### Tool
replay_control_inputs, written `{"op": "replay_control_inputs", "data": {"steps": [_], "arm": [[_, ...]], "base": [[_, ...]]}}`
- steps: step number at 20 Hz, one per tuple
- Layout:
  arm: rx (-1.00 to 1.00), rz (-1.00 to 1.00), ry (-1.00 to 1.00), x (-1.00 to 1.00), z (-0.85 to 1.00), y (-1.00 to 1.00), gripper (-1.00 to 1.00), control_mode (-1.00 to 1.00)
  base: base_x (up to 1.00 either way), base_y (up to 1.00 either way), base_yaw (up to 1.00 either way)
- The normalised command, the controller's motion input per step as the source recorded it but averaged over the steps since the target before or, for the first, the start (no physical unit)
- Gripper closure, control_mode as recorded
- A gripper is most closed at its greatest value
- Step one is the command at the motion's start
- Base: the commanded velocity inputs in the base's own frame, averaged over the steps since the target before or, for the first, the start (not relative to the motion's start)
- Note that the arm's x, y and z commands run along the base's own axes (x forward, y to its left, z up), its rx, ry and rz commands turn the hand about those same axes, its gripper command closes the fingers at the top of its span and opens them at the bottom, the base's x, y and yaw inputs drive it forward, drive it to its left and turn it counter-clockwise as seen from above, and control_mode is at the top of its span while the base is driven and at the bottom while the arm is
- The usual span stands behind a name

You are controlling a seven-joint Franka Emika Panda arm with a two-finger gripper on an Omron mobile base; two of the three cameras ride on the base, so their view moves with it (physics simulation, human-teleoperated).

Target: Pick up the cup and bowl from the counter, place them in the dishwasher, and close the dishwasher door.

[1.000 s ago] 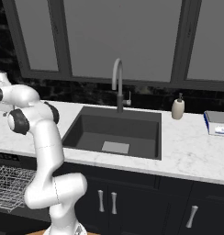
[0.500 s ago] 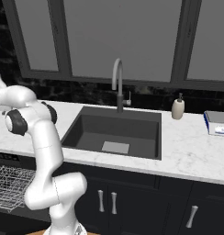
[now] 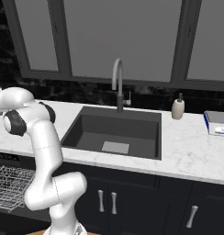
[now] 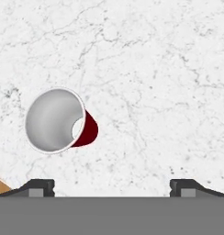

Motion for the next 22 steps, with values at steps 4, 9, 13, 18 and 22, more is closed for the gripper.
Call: {"op": "replay_control_inputs", "data": {"steps": [4,9,13,18,22], "arm": [[0.01,0.01,-0.02,0.00,0.00,0.20,-1.00,-1.00],[0.03,0.01,-0.02,0.00,0.00,0.31,-1.00,-1.00],[0.00,0.00,-0.01,0.00,0.00,0.14,-1.00,-1.00],[0.00,0.00,0.00,0.00,-0.02,0.04,-1.00,-1.00],[0.00,0.00,0.00,0.01,-0.21,0.09,-1.00,-1.00]], "base": [[0.00,0.00,0.00],[0.00,0.00,0.00],[0.00,0.00,0.00],[0.00,0.00,0.00],[0.00,0.00,0.00]]}}
